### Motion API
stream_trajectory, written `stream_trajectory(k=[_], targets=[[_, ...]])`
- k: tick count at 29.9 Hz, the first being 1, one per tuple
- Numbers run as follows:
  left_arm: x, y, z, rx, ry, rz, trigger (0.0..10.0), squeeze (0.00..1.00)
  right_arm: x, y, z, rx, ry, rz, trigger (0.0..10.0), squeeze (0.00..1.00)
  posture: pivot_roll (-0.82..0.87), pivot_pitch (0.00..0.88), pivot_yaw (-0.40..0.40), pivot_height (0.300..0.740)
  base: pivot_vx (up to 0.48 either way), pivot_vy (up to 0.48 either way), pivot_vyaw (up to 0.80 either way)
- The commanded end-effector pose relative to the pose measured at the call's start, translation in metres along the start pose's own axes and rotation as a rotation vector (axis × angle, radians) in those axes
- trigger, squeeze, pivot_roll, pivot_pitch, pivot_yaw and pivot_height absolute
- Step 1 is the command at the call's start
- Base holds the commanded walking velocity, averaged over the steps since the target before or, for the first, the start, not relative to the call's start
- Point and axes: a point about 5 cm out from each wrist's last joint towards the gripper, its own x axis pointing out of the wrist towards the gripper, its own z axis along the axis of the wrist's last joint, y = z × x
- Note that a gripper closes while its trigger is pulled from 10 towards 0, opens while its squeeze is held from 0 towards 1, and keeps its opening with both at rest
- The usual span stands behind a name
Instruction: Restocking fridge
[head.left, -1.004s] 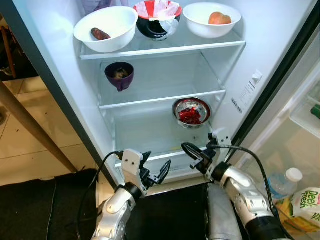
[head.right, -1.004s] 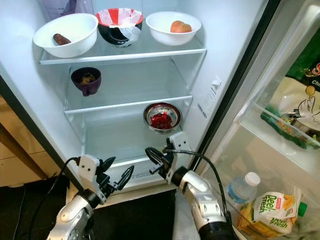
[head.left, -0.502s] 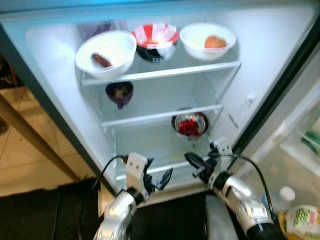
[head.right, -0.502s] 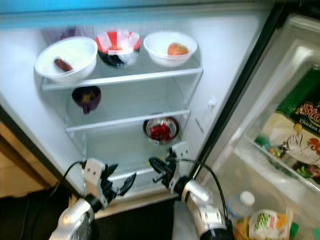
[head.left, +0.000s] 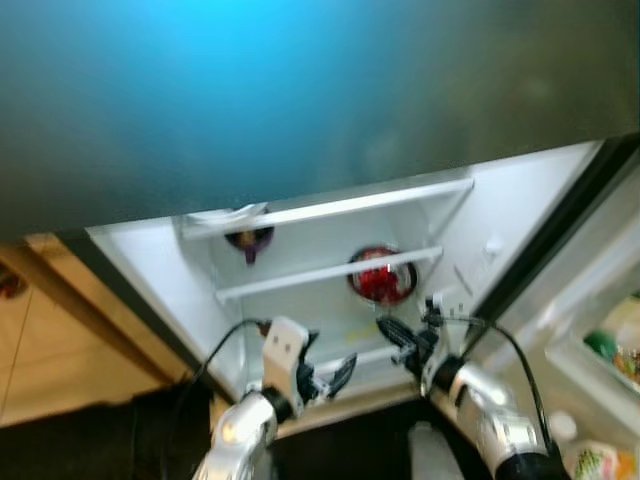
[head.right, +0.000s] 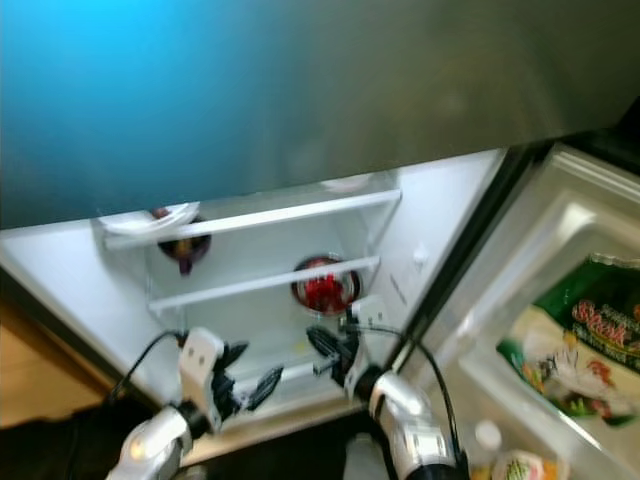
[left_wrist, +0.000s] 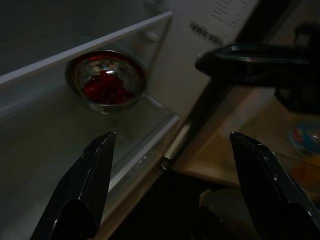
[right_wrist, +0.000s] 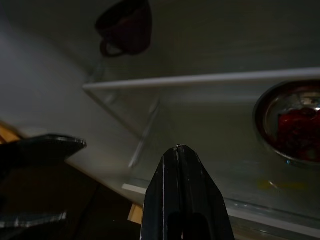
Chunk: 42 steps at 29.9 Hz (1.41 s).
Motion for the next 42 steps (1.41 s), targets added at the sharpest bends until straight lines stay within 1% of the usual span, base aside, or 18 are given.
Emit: stream_trajectory(k=[1, 13, 15, 16, 17, 20, 21, 22, 26, 29, 30, 31, 32, 33, 36, 38, 39, 42], targets=[[-0.009, -0.001, -0.015, -0.015, 0.068, -0.009, 10.0, 0.00, -0.008, -0.005, -0.013, 0.022, 0.037, -0.033, 10.0, 0.00, -0.07, 0.143, -0.001, 0.685, 0.000, 0.000, 0.00], [-0.022, 0.003, -0.037, -0.055, 0.145, 0.008, 10.0, 0.00, -0.038, -0.019, -0.055, 0.080, 0.187, -0.158, 10.0, 0.00, -0.07, 0.139, -0.001, 0.730, 0.000, 0.000, 0.00], [-0.022, 0.003, -0.037, -0.055, 0.145, 0.008, 10.0, 0.00, -0.038, -0.019, -0.055, 0.080, 0.187, -0.158, 10.0, 0.00, -0.07, 0.139, -0.001, 0.730, 0.000, 0.000, 0.00], [-0.025, 0.005, -0.043, -0.067, 0.166, 0.020, 10.0, 0.00, -0.045, -0.021, -0.063, 0.095, 0.220, -0.188, 10.0, 0.00, -0.07, 0.139, -0.001, 0.735, 0.000, 0.000, 0.00], [-0.035, 0.010, -0.057, -0.099, 0.219, 0.059, 10.0, 0.00, -0.065, -0.027, -0.081, 0.133, 0.291, -0.267, 10.0, 0.00, -0.07, 0.138, -0.001, 0.740, 0.000, 0.000, 0.00], [-0.047, 0.015, -0.070, -0.134, 0.273, 0.107, 10.0, 0.00, -0.082, -0.030, -0.095, 0.161, 0.350, -0.327, 10.0, 0.00, -0.07, 0.138, -0.001, 0.740, 0.000, 0.000, 0.00], [-0.047, 0.015, -0.070, -0.134, 0.273, 0.107, 10.0, 0.00, -0.082, -0.030, -0.095, 0.161, 0.350, -0.327, 10.0, 0.00, -0.07, 0.138, -0.001, 0.740, 0.000, 0.000, 0.00], [-0.056, 0.018, -0.079, -0.161, 0.308, 0.145, 10.0, 0.00, -0.092, -0.031, -0.103, 0.179, 0.380, -0.361, 10.0, 0.00, -0.07, 0.138, -0.001, 0.740, 0.000, 0.000, 0.00], [-0.063, 0.020, -0.087, -0.190, 0.336, 0.184, 10.0, 0.00, -0.100, -0.030, -0.109, 0.198, 0.406, -0.388, 10.0, 0.00, -0.07, 0.138, 0.000, 0.740, 0.000, 0.000, 0.00], [-0.077, 0.024, -0.100, -0.253, 0.382, 0.266, 10.0, 0.00, -0.117, -0.027, -0.126, 0.217, 0.501, -0.475, 10.0, 0.00, -0.07, 0.137, -0.001, 0.740, 0.000, 0.000, 0.00], [-0.077, 0.024, -0.100, -0.253, 0.382, 0.266, 10.0, 0.00, -0.117, -0.027, -0.126, 0.217, 0.501, -0.475, 10.0, 0.00, -0.07, 0.137, -0.001, 0.740, 0.000, 0.000, 0.00], [-0.087, 0.023, -0.111, -0.278, 0.439, 0.313, 10.0, 0.00, -0.131, -0.025, -0.138, 0.237, 0.569, -0.538, 10.0, 0.00, -0.07, 0.137, -0.001, 0.740, 0.000, 0.000, 0.00], [-0.087, 0.023, -0.111, -0.278, 0.439, 0.313, 10.0, 0.00, -0.131, -0.025, -0.138, 0.237, 0.569, -0.538, 10.0, 0.00, -0.07, 0.137, -0.001, 0.740, 0.000, 0.000, 0.00], [-0.095, 0.021, -0.120, -0.304, 0.485, 0.347, 10.0, 0.00, -0.140, -0.023, -0.145, 0.262, 0.600, -0.576, 10.0, 0.00, -0.07, 0.134, -0.001, 0.740, 0.000, 0.000, 0.00], [-0.098, 0.019, -0.123, -0.317, 0.500, 0.359, 10.0, 0.00, -0.143, -0.022, -0.147, 0.271, 0.609, -0.589, 10.0, 0.00, -0.07, 0.134, -0.001, 0.740, 0.000, 0.000, 0.00], [-0.111, 0.015, -0.135, -0.365, 0.567, 0.411, 10.0, 0.00, -0.153, -0.020, -0.153, 0.305, 0.627, -0.627, 10.0, 0.00, -0.08, 0.136, -0.002, 0.740, 0.000, 0.000, 0.00], [-0.111, 0.015, -0.135, -0.365, 0.567, 0.411, 10.0, 0.00, -0.153, -0.020, -0.153, 0.305, 0.627, -0.627, 10.0, 0.00, -0.08, 0.136, -0.002, 0.740, 0.000, 0.000, 0.00], [-0.143, 0.010, -0.153, -0.473, 0.674, 0.563, 10.0, 0.00, -0.165, -0.014, -0.162, 0.342, 0.655, -0.671, 10.0, 0.00, -0.08, 0.131, 0.003, 0.740, 0.000, 0.000, 0.00]])
